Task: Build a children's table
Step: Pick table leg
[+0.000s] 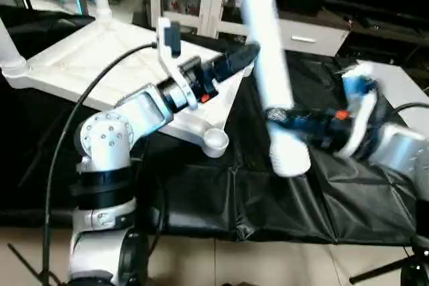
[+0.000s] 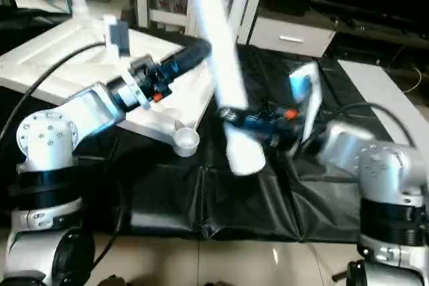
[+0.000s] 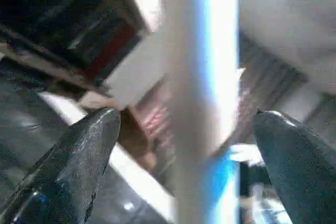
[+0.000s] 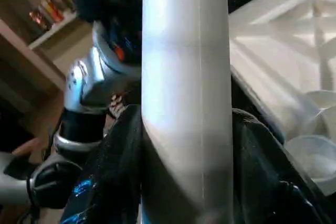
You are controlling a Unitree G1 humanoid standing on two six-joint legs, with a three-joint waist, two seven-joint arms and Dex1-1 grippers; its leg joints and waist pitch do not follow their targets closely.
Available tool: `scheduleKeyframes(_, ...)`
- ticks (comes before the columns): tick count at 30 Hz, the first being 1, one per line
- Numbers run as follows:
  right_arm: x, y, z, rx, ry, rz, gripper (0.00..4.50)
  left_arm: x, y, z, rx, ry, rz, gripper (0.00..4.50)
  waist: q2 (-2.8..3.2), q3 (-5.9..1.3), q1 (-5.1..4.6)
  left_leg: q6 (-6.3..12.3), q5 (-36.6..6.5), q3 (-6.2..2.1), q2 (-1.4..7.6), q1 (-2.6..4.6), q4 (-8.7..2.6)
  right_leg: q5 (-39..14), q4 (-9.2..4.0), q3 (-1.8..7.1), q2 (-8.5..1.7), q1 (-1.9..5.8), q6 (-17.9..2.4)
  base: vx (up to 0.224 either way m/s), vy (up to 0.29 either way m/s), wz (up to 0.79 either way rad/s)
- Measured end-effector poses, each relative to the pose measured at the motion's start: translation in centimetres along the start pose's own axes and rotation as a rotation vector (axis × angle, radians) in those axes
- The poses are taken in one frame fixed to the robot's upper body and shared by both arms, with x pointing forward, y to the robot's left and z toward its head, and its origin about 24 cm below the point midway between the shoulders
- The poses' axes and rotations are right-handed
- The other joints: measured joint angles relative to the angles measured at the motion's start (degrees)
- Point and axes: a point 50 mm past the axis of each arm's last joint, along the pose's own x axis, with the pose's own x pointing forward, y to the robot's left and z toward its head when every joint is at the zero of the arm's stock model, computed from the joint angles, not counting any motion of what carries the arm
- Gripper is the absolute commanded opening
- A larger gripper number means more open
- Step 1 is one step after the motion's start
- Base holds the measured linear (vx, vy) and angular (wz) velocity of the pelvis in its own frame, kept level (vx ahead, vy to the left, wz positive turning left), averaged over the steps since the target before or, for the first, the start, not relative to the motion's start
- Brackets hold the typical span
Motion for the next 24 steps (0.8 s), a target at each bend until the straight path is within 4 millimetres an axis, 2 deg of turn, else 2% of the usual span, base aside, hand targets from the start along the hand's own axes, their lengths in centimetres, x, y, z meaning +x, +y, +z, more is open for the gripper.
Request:
scheduleKeyframes(8, 0.0, 0.0, -0.9, -0.005, 0.045, -0.010, 1.85, 0.3, -0.6, 0.0, -0.011, 0.005, -0.044, 4.50, 0.00, 0.00, -0.06, 0.01, 0.0, -0.01, 0.00, -0.03, 0.00, 0.0, -0.02, -0.02, 0.00, 0.03, 0.0, 0.000, 0.000, 0.00)
scheduleKeyframes(14, 0.8, 0.0, -2.6, -0.018, 0.152, -0.018, 1.85, 0.7, 0.0, -0.8, 0.031, 0.079, 0.043, 4.50, 0.02, 0.02, 0.04, 0.00, 0.0, -0.02, 0.00, -0.01, 0.00, 0.0, -0.04, -0.01, 0.00, 0.04, 0.1, 0.000, 0.000, 0.00)
scheduleKeyframes(15, 0.8, 0.0, -2.7, -0.018, 0.153, -0.022, 1.85, 0.7, 0.1, -0.8, 0.030, 0.079, 0.049, 4.23, 0.02, 0.02, 0.03, 0.00, 0.0, -0.02, 0.00, -0.02, 0.00, 0.0, -0.03, -0.01, 0.00, 0.04, 0.1, 0.000, 0.000, 0.00)
scheduleKeyframes(18, 0.8, -0.1, -2.5, -0.034, 0.144, -0.030, 1.85, 0.6, 0.2, -0.8, 0.027, 0.079, 0.061, 4.16, 0.03, 0.02, 0.01, 0.00, 0.0, -0.03, 0.00, -0.01, 0.00, 0.0, -0.02, -0.01, 0.00, 0.05, 0.1, 0.000, 0.000, 0.00)
scheduleKeyframes(20, 0.8, -0.2, -2.4, -0.040, 0.135, -0.035, 1.85, 0.5, 0.3, -0.7, 0.025, 0.081, 0.064, 3.80, 0.02, 0.01, -0.03, 0.00, 0.0, -0.03, 0.00, -0.01, 0.00, 0.0, -0.02, -0.02, 0.00, 0.05, 0.1, 0.000, 0.000, 0.00)
scheduleKeyframes(24, 0.8, -0.3, -2.3, -0.049, 0.125, -0.036, 1.85, 0.4, 0.4, -0.6, 0.029, 0.080, 0.076, 3.67, 0.02, 0.02, 0.01, 0.01, 0.0, -0.04, 0.00, -0.01, 0.00, 0.0, -0.03, -0.02, 0.00, 0.04, 0.1, 0.000, 0.000, 0.00)
